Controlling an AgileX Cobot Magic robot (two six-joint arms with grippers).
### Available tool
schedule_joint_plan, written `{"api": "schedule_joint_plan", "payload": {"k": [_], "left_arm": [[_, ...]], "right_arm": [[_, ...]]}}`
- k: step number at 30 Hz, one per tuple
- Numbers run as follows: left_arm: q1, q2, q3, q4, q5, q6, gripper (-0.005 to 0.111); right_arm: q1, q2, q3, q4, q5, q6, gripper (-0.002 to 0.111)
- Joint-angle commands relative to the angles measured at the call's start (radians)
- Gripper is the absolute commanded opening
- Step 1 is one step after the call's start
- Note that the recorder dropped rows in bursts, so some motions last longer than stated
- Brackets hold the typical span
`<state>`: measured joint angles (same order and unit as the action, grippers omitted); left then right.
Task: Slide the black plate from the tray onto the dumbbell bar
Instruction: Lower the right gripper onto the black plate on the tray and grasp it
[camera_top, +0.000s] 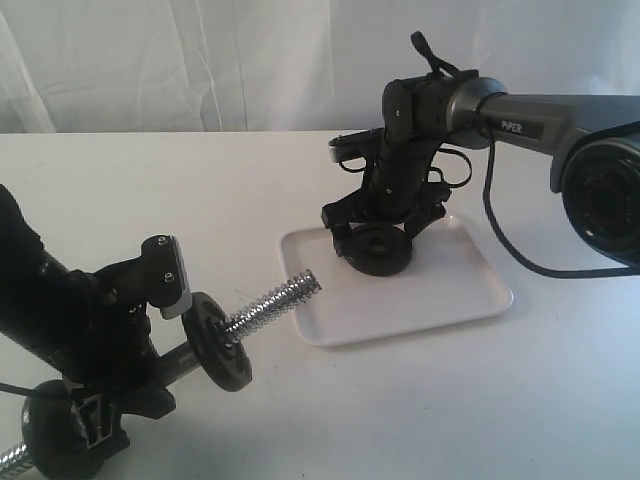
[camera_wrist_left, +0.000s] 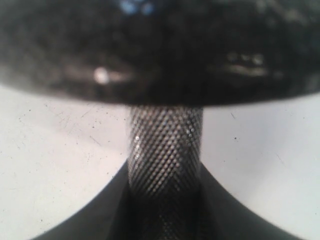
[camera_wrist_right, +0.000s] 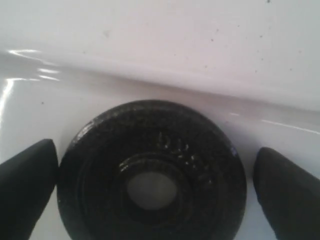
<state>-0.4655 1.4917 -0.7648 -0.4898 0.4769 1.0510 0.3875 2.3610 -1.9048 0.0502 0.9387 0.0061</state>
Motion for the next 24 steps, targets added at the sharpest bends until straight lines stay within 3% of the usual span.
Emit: {"api": "schedule_joint_plan", "payload": {"k": [1, 21, 24], "left_arm": [[-0.007, -0.049, -0.028, -0.093, 0.013, -0.004, 0.000], [-0.007, -0.049, -0.028, -0.100, 0.015, -0.004, 0.000], [-0.007, -0.049, -0.028, -0.100, 0.014, -0.004, 0.000]], "right_arm": [[-0.012, 0.025, 0.006, 0.022, 0.061, -0.026, 0.104], [-0.005, 0.054, -0.020, 0.006, 0.173, -0.024, 0.104], [0.004, 0.066, -0.031, 0.015, 0.194, -0.024, 0.093]]}}
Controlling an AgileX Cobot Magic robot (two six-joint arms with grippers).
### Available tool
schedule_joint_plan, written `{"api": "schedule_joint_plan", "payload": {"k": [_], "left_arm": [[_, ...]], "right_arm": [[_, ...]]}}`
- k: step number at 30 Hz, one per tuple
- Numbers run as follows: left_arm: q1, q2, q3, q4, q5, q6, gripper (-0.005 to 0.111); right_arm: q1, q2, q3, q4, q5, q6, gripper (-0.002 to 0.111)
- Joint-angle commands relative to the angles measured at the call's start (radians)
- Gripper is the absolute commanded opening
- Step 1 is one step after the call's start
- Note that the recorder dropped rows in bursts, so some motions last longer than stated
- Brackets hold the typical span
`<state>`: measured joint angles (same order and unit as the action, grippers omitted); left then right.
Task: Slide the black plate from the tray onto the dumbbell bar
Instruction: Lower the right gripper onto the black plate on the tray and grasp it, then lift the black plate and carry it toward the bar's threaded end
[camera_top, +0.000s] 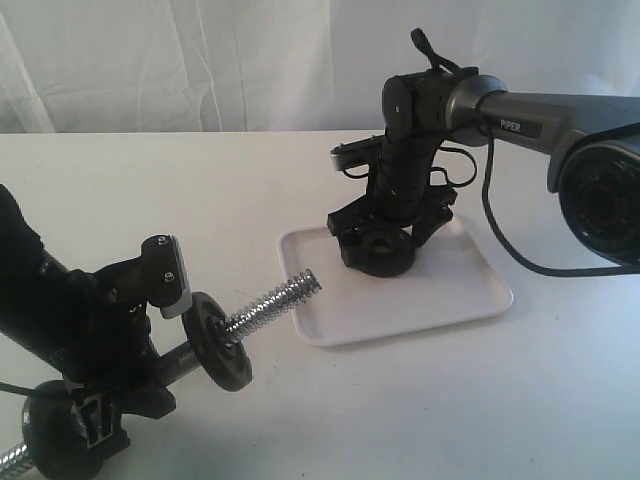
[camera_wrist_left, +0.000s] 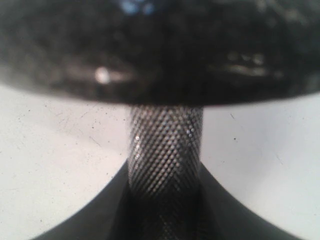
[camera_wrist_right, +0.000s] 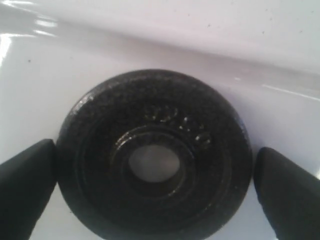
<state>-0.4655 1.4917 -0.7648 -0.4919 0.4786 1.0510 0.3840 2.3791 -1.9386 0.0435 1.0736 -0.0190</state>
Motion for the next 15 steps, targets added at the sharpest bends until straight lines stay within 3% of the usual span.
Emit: {"api": "schedule_joint_plan", "payload": {"k": [1, 6, 15], "left_arm": [[-0.007, -0.049, -0.028, -0.098, 0.012, -0.004, 0.000], [-0.007, -0.049, -0.028, -0.098, 0.012, -0.004, 0.000], [-0.007, -0.049, -0.028, -0.098, 0.012, -0.004, 0.000]], "right_arm": [[0.011, 0.051, 0.000, 0.025, 0.068, 0.006, 0.084], [0.013, 0.049, -0.026, 0.027, 0.125, 0.045, 0.004], [0.010, -0.102, -0.031, 0.028, 0.147, 0.019, 0.000]]}}
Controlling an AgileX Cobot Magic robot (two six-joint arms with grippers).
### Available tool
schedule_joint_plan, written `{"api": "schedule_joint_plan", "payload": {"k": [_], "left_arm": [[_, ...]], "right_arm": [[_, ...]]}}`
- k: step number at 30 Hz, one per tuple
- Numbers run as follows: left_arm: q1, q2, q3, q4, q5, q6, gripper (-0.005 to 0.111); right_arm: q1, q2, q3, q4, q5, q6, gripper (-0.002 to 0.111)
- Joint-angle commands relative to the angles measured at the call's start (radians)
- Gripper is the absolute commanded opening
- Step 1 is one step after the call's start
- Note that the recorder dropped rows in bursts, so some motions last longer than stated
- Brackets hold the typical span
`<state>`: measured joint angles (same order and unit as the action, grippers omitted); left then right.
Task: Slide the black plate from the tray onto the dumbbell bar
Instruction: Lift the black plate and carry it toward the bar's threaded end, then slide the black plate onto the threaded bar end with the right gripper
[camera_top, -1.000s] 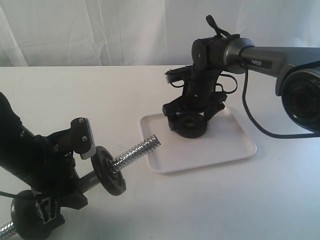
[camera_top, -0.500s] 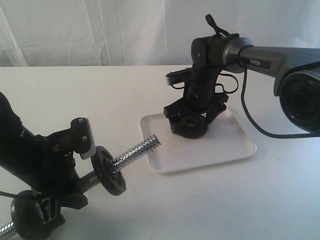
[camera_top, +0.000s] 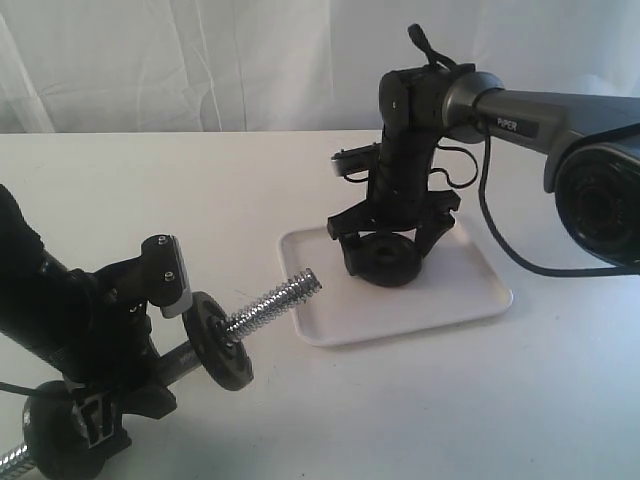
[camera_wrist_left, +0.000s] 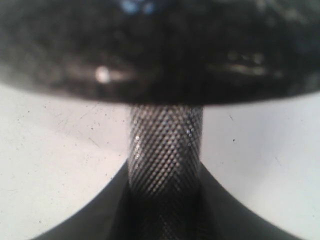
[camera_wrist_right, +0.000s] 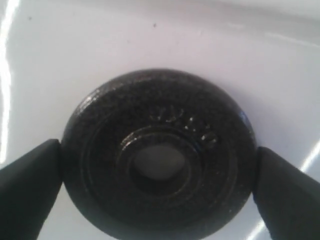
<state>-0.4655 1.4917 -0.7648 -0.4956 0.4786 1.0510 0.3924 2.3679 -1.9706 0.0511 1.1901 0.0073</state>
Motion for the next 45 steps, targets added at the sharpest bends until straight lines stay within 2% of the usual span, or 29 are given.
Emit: {"api": "schedule_joint_plan", "payload": {"k": [1, 9, 13, 22, 28, 34, 38, 45], "left_arm": [[-0.007, -0.049, -0.028, -0.095, 0.012, -0.004, 0.000], [-0.007, -0.049, -0.028, -0.095, 0.014, 0.000, 0.000], [-0.007, -0.049, -0.028, -0.095, 0.012, 0.004, 0.000], [-0.007, -0.049, -0.028, -0.095, 0.001, 0.033, 0.000], [-0.007, -0.049, -0.028, -0.103, 0.010, 0.089, 0.000], [-0.007, -0.049, -0.028, -0.176, 0.033, 0.166, 0.000], [-0.007, -0.049, -0.028, -0.188, 0.046, 0.213, 0.000], [-0.007, -0.049, -0.028, -0.188, 0.046, 0.213, 0.000]], "right_arm": [[0.001, -0.116, 0.003, 0.023, 0.031, -0.007, 0.000], [0.001, -0.308, 0.012, 0.028, 0.031, -0.007, 0.000], [0.001, -0.438, 0.096, 0.072, 0.031, -0.021, 0.000], [-0.033, -0.750, 0.453, 0.356, 0.031, -0.187, 0.000], [-0.114, -0.894, 0.733, 0.589, 0.031, -0.386, 0.000], [-0.218, -0.903, 0.953, 0.884, 0.031, -0.691, 0.000], [-0.231, -0.863, 1.023, 1.054, 0.031, -0.878, 0.000], [-0.231, -0.754, 1.037, 1.174, 0.031, -0.971, 0.000]]}}
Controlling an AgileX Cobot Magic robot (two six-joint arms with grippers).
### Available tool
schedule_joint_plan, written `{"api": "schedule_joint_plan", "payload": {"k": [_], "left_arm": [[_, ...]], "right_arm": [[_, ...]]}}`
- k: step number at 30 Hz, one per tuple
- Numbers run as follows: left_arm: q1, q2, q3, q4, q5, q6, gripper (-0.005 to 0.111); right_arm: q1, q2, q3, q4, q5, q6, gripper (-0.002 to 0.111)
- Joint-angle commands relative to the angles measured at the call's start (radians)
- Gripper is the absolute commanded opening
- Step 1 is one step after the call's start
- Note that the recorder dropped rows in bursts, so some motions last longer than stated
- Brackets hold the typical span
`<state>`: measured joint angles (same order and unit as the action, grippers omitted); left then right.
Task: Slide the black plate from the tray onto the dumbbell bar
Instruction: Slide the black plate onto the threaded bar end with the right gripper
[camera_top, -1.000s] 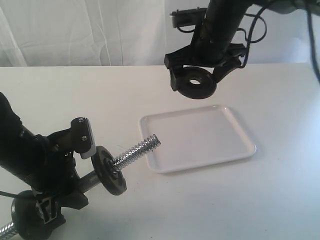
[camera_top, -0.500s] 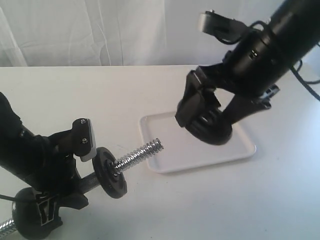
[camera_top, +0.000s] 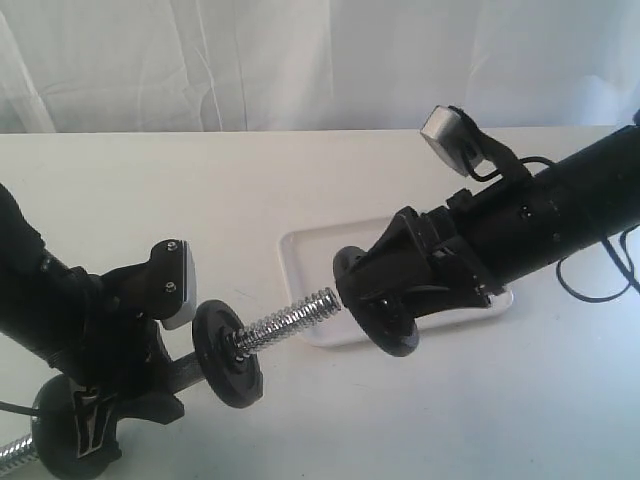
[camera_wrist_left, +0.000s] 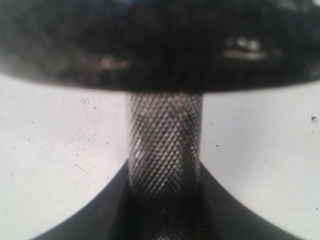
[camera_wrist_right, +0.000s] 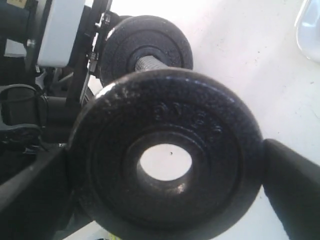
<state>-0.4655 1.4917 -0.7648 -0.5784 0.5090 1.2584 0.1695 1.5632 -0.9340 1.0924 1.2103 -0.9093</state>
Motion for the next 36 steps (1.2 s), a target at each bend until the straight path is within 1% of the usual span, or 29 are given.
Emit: {"api": "schedule_joint_plan", "payload": {"k": [1, 5, 14, 16, 21, 25, 30, 36], "left_arm": [[-0.007, -0.049, -0.028, -0.105, 0.016, 0.006, 0.000], [-0.007, -0.049, -0.028, -0.105, 0.016, 0.006, 0.000], [-0.007, -0.049, -0.028, -0.105, 0.016, 0.006, 0.000], [-0.007, -0.049, -0.028, -0.105, 0.016, 0.006, 0.000], [-0.007, -0.049, -0.028, -0.105, 0.016, 0.006, 0.000], [-0.007, -0.049, -0.028, -0.105, 0.016, 0.002, 0.000], [-0.007, -0.049, -0.028, -0.105, 0.016, -0.002, 0.000], [-0.007, -0.049, -0.028, -0.105, 0.016, -0.002, 0.000]], "right_arm": [[-0.008, 0.066, 0.000, 0.145, 0.011, -0.054, 0.000], [-0.008, 0.130, 0.000, 0.211, 0.011, -0.054, 0.000], [0.001, 0.193, 0.000, 0.263, 0.011, -0.051, 0.000], [0.020, 0.192, 0.000, 0.278, 0.011, -0.049, 0.000], [0.032, 0.192, 0.000, 0.287, 0.011, -0.029, 0.000], [0.031, 0.190, 0.000, 0.293, 0.011, -0.024, 0.000], [0.031, 0.123, 0.000, 0.287, 0.011, -0.016, 0.000], [0.031, 0.129, 0.000, 0.270, 0.011, 0.000, 0.000]]}}
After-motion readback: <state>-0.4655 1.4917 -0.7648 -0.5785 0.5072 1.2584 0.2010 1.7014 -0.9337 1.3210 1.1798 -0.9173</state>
